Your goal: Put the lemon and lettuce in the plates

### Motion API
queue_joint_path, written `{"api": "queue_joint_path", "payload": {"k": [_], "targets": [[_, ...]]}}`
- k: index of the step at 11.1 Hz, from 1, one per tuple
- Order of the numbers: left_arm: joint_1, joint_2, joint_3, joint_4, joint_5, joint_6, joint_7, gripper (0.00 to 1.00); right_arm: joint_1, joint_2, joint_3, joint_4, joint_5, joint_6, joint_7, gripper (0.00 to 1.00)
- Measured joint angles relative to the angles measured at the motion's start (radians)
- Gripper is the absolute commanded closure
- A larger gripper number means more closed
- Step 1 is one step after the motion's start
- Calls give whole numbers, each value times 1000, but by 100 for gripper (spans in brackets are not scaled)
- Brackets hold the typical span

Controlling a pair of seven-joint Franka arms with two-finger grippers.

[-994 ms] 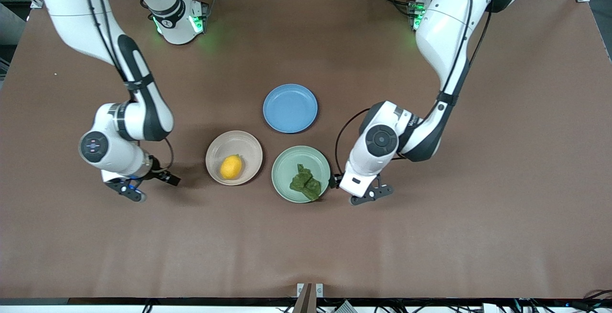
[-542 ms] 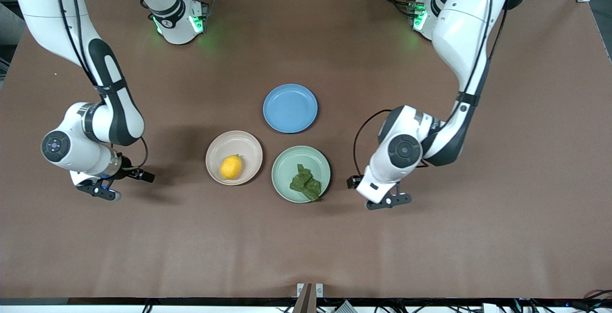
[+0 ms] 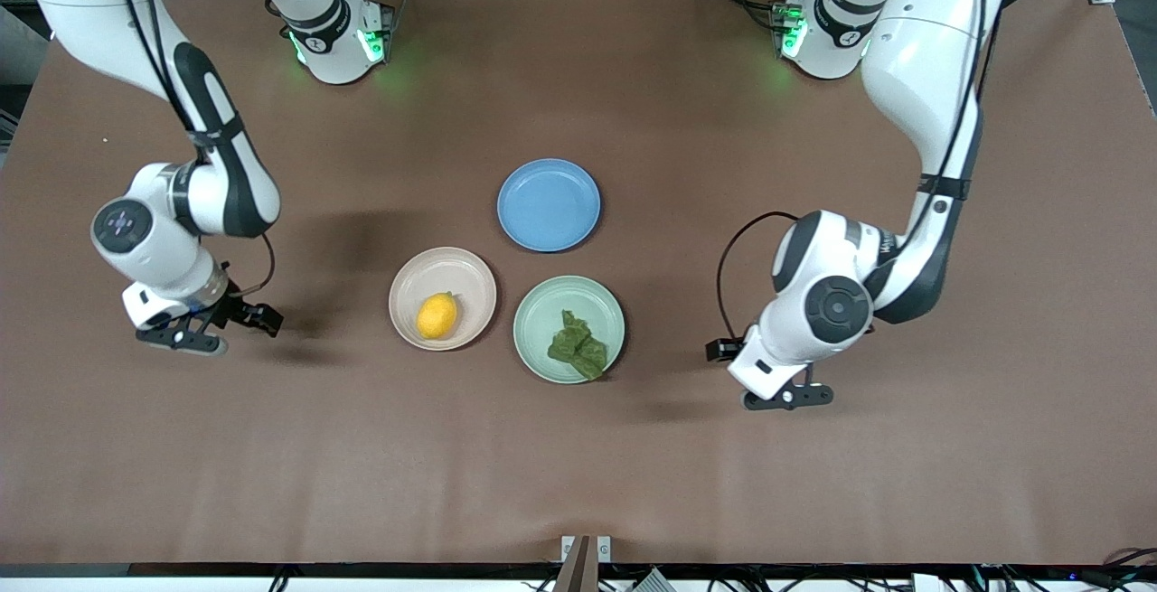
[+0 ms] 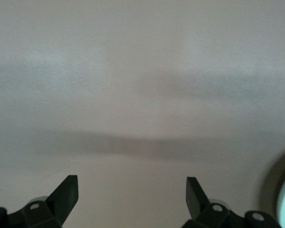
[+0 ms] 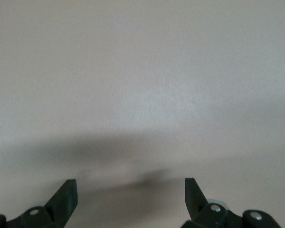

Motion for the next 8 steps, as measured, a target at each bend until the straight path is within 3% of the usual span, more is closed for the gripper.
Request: {"api": "queue_joint_path", "payload": {"k": [2, 8], "targets": [[32, -11, 0, 0, 0, -23, 60, 0, 0, -45, 0, -83, -11, 65, -2, 0], [172, -63, -1, -1, 0, -110, 236, 0, -67, -249, -2, -235, -13, 40, -147, 0]]}}
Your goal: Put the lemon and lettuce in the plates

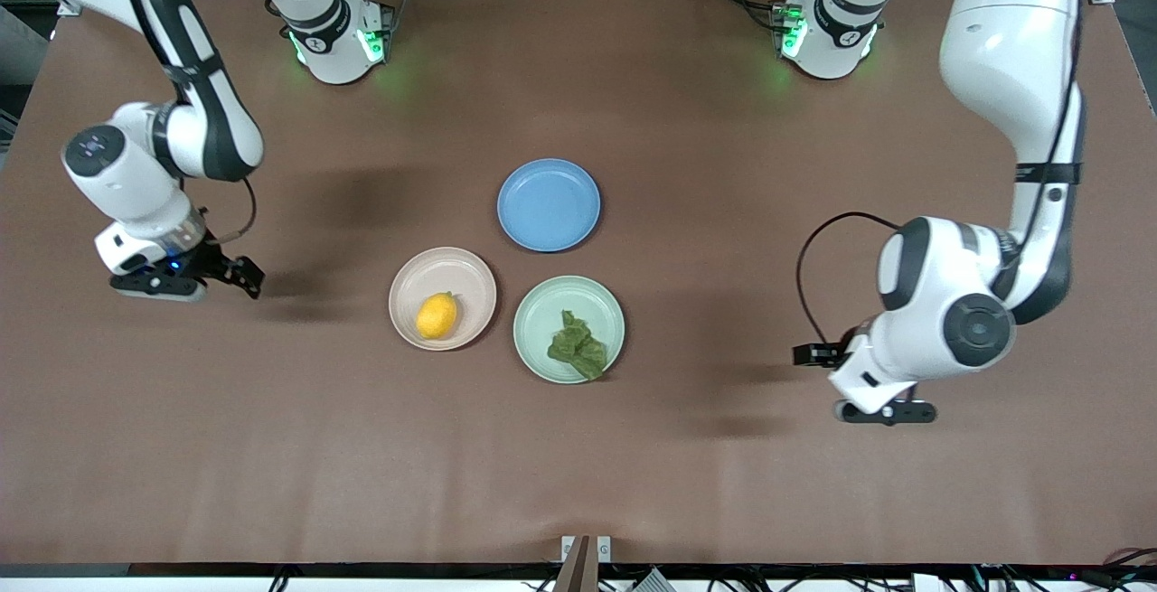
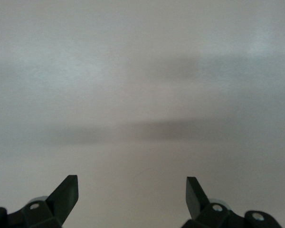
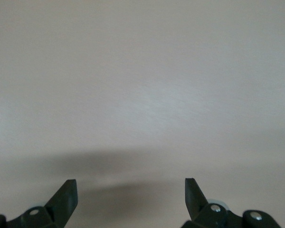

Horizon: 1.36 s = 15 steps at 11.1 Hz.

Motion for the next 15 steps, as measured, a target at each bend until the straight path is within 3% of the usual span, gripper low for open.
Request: {"api": "queue_joint_path", "payload": {"k": [3, 6, 9, 11, 13, 15], "targets": [[41, -21, -1, 0, 0, -34, 16, 0, -89, -115, -1, -17, -1, -164, -111, 0], [70, -69, -1, 1, 0, -101, 38, 0, -86, -203, 14, -18, -1, -289, -92, 0], [85, -176, 0, 4, 0, -221, 50, 0, -86, -262, 20, 17, -1, -382, -92, 0], [88, -247, 0, 4, 0, -295, 50, 0, -85, -293, 35, 133, -1, -567, -92, 0], [91, -304, 0, 4, 0, -355, 50, 0, -85, -309, 42, 317, -1, -789, -91, 0], [92, -351, 0, 4, 0, -409, 51, 0, -85, -311, 41, 426, -1, -867, -92, 0]]}}
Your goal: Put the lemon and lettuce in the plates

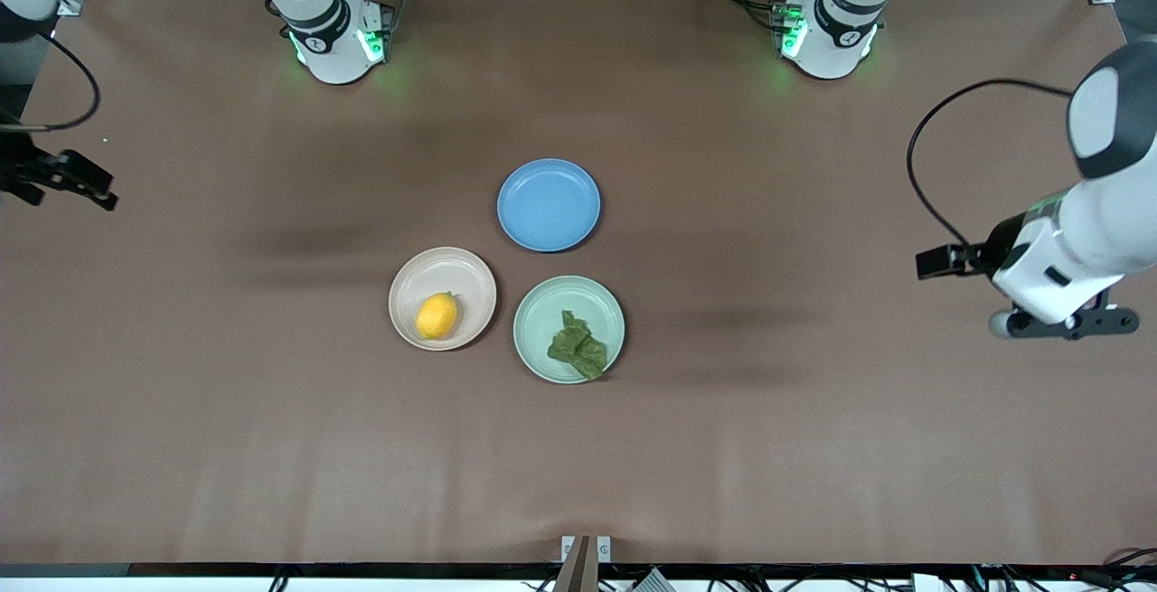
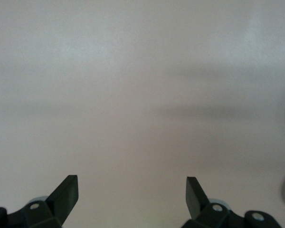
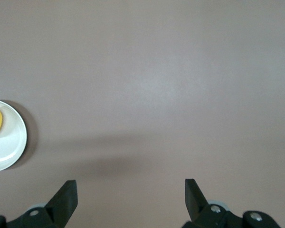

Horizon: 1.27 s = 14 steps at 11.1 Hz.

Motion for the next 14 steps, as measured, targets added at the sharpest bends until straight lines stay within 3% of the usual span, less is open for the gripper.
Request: {"api": "queue_joint_path", "payload": {"k": [6, 14], "targets": [[11, -153, -1, -9, 0, -158, 70, 0, 1, 2, 1, 173, 1, -199, 2, 0], [14, -201, 0, -81, 0, -98, 71, 0, 91, 7, 10, 298, 19, -350, -69, 0]]}}
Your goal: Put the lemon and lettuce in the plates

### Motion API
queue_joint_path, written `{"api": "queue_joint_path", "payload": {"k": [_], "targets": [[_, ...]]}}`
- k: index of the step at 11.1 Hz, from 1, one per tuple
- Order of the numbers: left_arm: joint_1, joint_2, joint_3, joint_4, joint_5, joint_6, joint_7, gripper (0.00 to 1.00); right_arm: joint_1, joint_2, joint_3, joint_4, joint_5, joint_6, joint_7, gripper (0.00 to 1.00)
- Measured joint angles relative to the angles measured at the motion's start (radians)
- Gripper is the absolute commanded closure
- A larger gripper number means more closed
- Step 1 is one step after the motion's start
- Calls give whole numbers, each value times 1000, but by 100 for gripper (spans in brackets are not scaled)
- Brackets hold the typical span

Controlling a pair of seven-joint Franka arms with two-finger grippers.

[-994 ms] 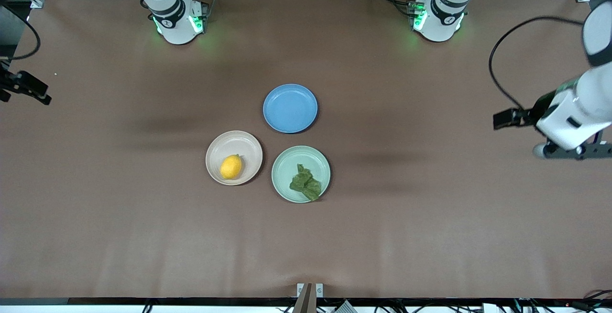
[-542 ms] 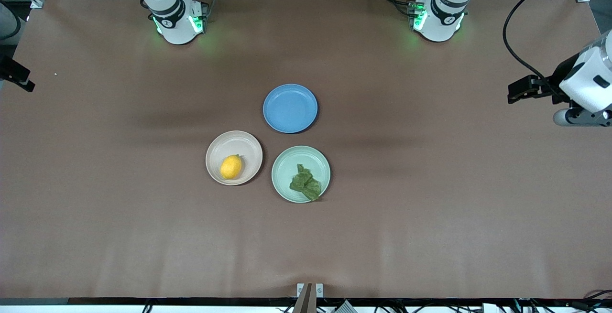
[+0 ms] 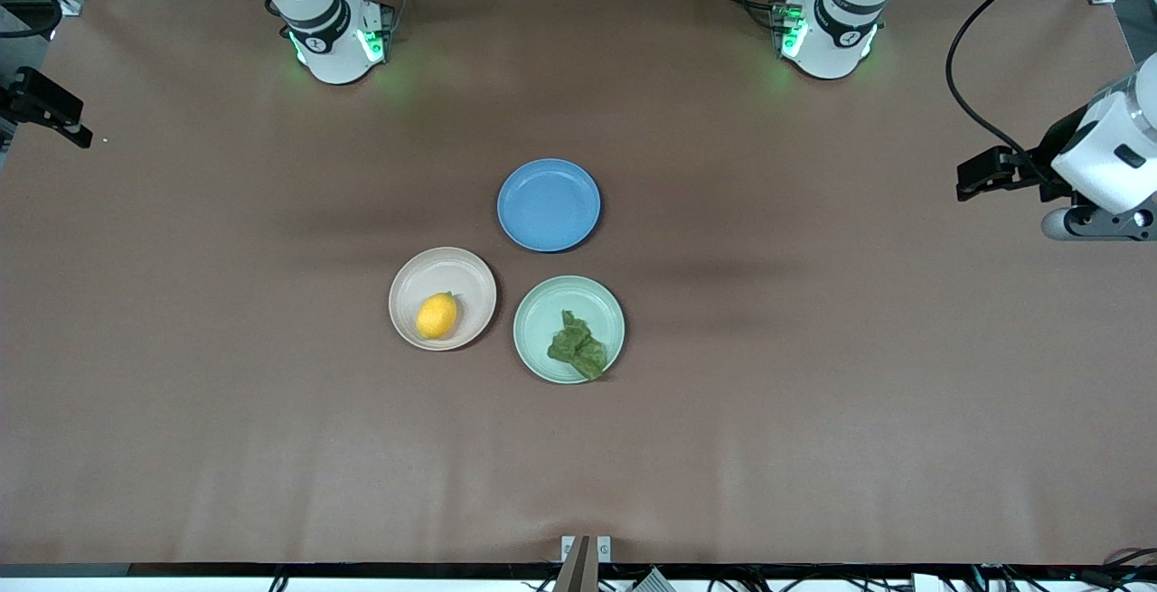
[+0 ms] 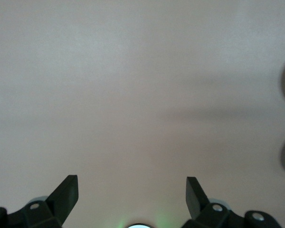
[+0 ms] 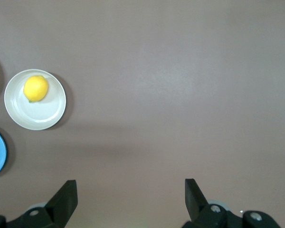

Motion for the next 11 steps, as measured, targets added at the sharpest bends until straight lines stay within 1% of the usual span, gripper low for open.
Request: {"api": "queue_joint_path", "payload": {"k": [2, 4, 6, 9, 10, 11], "targets": [[2, 0, 0, -10, 0, 16, 0, 0, -6, 6, -9, 9, 0, 2, -76, 0], [14, -1, 0, -10, 0, 17, 0, 0, -19, 40, -14, 58, 0, 3, -126, 0], [18, -2, 0, -10, 0, 17, 0, 0, -41, 86, -17, 95, 0, 3, -143, 0], [18, -2, -2, -10, 0, 17, 0, 0, -46, 138, -18, 144, 0, 2, -145, 0], [18, -2, -2, -10, 0, 17, 0, 0, -47, 147, -18, 154, 18, 2, -145, 0], [18, -2, -2, -10, 0, 17, 0, 0, -53, 152, -18, 161, 55, -1, -130, 0]]}}
